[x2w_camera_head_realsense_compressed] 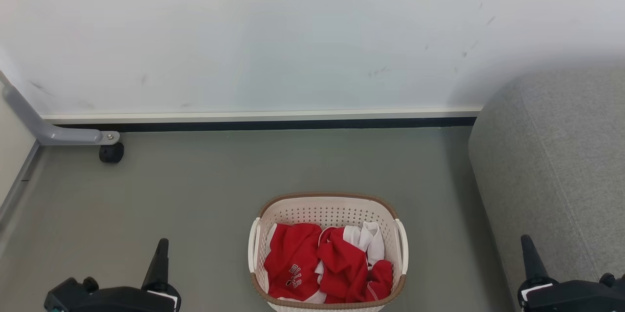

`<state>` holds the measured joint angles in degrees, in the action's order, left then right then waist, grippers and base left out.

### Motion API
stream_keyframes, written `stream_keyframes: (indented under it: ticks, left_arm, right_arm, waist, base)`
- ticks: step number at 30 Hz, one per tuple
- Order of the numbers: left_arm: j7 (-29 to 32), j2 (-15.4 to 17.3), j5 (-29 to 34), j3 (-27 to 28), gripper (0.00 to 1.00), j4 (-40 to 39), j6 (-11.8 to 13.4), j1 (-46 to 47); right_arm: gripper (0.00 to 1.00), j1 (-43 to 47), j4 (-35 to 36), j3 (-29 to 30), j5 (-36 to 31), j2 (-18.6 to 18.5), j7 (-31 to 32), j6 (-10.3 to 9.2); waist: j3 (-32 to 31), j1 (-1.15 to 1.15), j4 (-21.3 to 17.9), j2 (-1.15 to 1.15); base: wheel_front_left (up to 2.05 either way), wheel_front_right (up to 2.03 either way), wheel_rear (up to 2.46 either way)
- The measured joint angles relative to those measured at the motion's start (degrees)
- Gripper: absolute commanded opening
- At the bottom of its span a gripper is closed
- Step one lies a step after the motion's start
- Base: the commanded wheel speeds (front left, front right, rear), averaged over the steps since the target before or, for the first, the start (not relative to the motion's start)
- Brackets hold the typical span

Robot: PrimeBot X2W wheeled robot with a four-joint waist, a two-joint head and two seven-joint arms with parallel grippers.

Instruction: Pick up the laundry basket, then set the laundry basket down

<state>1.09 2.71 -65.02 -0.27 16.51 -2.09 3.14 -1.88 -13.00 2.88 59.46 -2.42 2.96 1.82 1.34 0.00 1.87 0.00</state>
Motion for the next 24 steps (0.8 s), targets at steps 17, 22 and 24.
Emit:
stream_keyframes:
  ticks: [17,22,24]
  left_arm:
    - [2.8,-0.1,-13.2,2.7,0.00,0.2,-2.3,0.3]
    - [3.4,-0.2,-17.1,3.5,0.00,0.2,-3.2,0.6]
    - [3.9,-0.2,-19.0,4.0,0.00,0.3,-3.5,1.1]
  right_arm:
    - [0.00,-1.4,-2.1,2.3,16.0,0.0,1.6,2.42]
    - [0.00,-2.2,-2.5,3.0,20.7,0.0,2.1,3.25]
    - [0.00,-2.3,-2.9,3.5,23.5,0.0,2.5,3.76]
  waist:
    - [-0.6,0.00,-0.9,0.00]
    - [-0.8,0.00,-1.2,0.00]
    - [-0.9,0.00,-1.4,0.00]
  base:
    - [0.00,0.00,0.00]
    - [0.00,0.00,0.00]
    - [0.00,0.00,0.00]
